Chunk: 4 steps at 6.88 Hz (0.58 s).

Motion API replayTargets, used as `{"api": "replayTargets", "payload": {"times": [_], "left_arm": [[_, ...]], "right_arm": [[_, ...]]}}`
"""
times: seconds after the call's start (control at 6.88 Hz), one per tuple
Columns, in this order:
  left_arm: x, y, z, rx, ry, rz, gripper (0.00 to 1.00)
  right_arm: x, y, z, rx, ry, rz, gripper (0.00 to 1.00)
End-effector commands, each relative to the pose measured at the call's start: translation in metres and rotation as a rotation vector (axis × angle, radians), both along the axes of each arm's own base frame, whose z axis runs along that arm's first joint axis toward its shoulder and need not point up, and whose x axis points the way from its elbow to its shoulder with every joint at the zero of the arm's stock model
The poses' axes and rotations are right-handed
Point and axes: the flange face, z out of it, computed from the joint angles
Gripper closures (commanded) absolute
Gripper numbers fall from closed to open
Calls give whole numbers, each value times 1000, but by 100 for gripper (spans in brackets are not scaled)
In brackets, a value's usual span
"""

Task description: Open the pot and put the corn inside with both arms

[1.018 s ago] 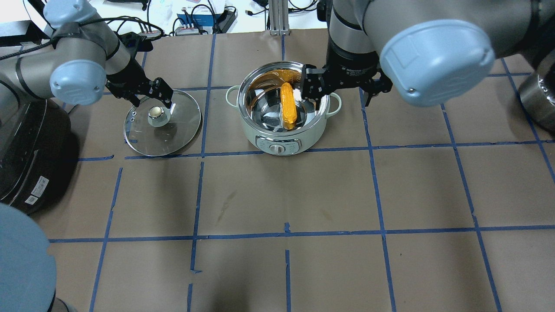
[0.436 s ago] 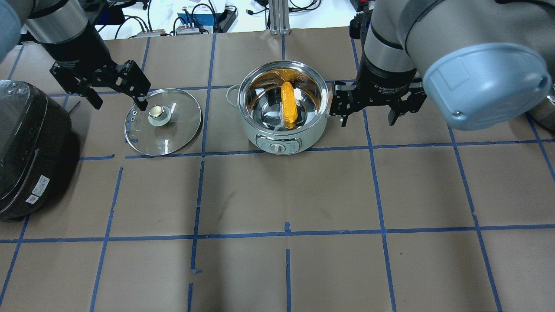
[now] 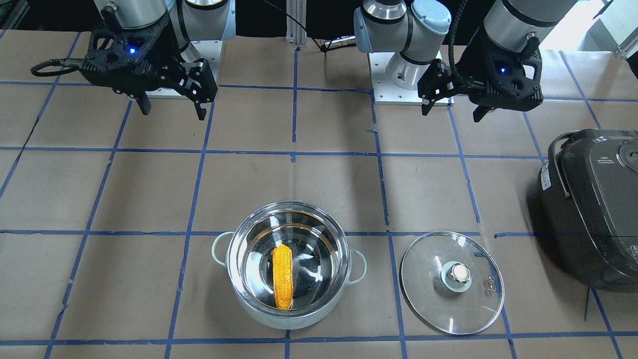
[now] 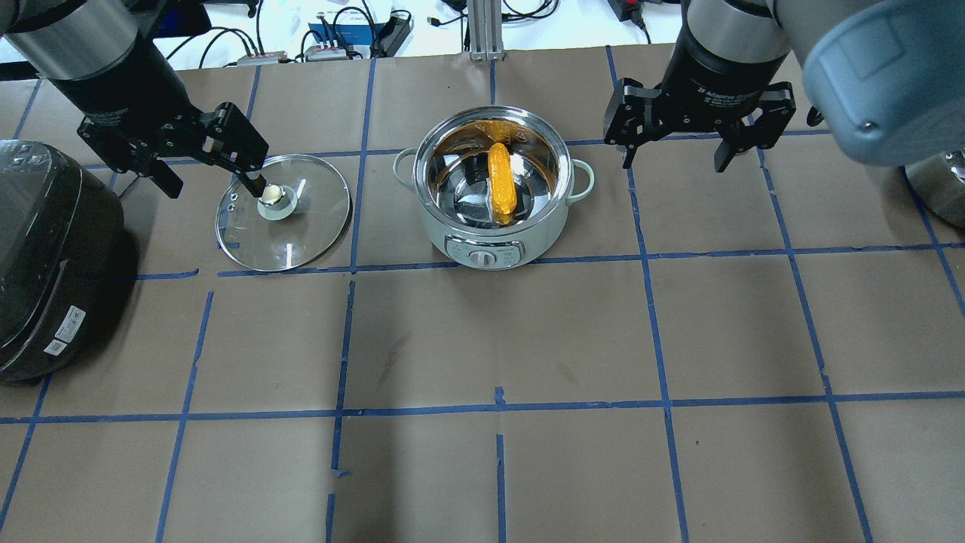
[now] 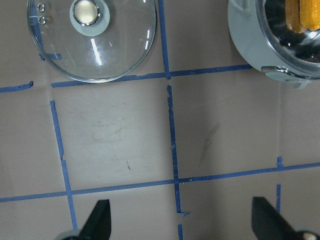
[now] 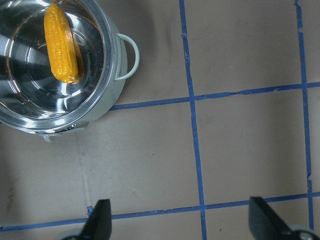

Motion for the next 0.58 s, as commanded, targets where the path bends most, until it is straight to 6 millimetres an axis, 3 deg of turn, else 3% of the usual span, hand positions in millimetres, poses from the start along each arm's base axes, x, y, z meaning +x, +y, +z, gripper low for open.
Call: {"api": "replayTargets", "payload": {"times": [0.0, 0.44], "left_arm": [[-1, -1, -1, 1, -2, 50, 0], [-1, -3, -1, -21, -4, 44, 0]], "right_arm": [[-1, 0, -1, 4, 0, 1, 3], [-1, 0, 0, 0, -6, 0, 0]]}}
